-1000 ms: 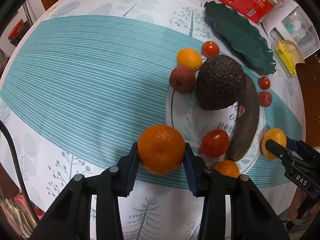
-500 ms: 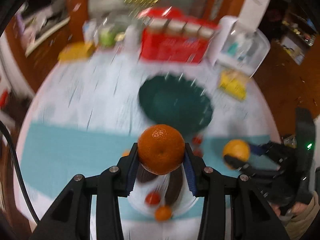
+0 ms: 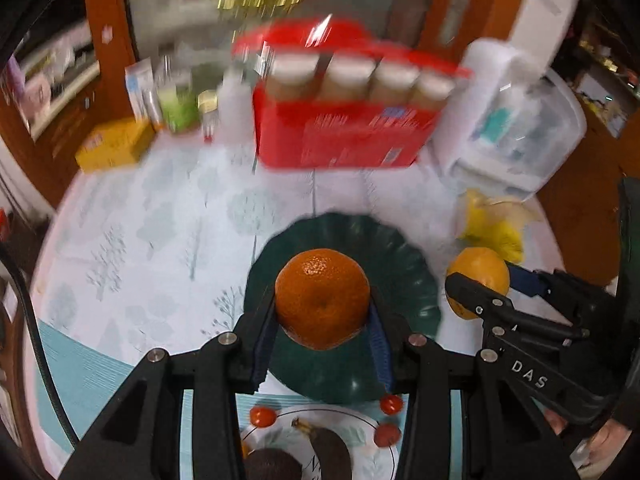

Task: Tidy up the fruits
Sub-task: 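Carry both fruits onto the green plate and open both tools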

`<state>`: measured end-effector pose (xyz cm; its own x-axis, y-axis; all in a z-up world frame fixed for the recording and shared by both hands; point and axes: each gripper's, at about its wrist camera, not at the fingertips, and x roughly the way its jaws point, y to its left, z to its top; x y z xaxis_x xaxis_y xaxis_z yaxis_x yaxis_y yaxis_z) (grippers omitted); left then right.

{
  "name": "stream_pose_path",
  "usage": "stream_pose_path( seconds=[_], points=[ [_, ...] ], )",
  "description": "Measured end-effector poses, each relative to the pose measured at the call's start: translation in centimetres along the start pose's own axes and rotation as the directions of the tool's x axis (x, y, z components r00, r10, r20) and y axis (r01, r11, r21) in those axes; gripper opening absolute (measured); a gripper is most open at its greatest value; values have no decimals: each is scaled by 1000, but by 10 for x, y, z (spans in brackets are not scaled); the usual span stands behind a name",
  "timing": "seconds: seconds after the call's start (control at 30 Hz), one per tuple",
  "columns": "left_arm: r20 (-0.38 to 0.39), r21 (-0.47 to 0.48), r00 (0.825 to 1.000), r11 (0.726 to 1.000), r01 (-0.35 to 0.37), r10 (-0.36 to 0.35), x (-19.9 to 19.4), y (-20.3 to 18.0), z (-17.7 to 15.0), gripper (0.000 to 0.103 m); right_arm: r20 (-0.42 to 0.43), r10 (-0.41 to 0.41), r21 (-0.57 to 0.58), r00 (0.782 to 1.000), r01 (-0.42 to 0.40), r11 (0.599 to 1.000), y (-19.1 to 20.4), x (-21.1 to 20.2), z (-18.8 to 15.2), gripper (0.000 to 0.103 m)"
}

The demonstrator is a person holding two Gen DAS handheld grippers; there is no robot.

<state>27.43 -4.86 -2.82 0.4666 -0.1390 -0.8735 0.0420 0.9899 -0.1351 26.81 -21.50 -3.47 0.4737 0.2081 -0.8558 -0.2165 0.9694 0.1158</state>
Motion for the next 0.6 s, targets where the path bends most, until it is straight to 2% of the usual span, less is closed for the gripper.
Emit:
stream_pose_path(
  seconds=[0.1, 0.2, 0.33, 0.5, 0.53, 0.6],
  points=[
    [-75, -29, 997, 999, 21, -23, 49, 10, -2, 40, -84, -23, 33, 996, 26, 999, -8, 49, -8, 50],
    [-124, -26, 992, 1000, 15, -18, 82, 15, -8, 40, -162, -24, 47, 987, 32, 998, -10, 92, -24, 50],
    [-161, -14, 986, 999, 29, -31, 117, 17, -14, 41, -212, -37, 38, 977, 46, 998, -3, 124, -40, 51],
    [-210, -10, 978, 1000, 13, -15, 147, 22, -23, 45, -128, -110, -25, 986, 108, 994, 9, 126, -39, 53],
    [-196, -3, 980, 1000, 15, -16, 147, 23, -24, 48, -117, -118, -32, 986, 115, 993, 9, 128, -38, 53],
    [-169, 23, 986, 1000, -7, 10, 145, 23, -25, 59, -100, -133, -39, 986, 129, 991, 9, 129, -39, 53]
  ],
)
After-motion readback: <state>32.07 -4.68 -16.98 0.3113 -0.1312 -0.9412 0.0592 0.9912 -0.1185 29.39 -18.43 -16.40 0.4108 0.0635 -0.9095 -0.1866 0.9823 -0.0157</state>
